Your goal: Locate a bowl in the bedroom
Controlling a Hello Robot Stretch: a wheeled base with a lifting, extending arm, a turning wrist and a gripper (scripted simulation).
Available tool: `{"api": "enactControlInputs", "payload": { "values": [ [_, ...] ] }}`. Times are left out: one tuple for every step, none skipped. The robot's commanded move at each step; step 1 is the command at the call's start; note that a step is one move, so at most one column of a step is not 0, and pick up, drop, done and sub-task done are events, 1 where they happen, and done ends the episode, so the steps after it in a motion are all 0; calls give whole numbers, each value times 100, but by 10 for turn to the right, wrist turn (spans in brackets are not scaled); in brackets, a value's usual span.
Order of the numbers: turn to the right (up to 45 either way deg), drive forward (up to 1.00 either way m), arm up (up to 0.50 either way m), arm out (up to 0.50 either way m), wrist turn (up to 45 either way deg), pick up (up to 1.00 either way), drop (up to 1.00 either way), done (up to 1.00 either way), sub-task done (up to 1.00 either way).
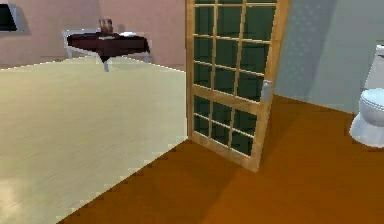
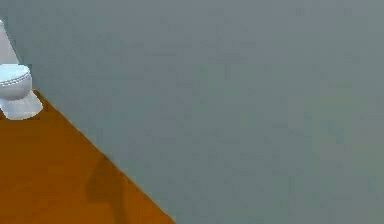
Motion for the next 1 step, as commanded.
{"api": "enactControlInputs", "payload": {
  "values": [
    [0,45,0,0,0,0,0,0,0]
  ]
}}
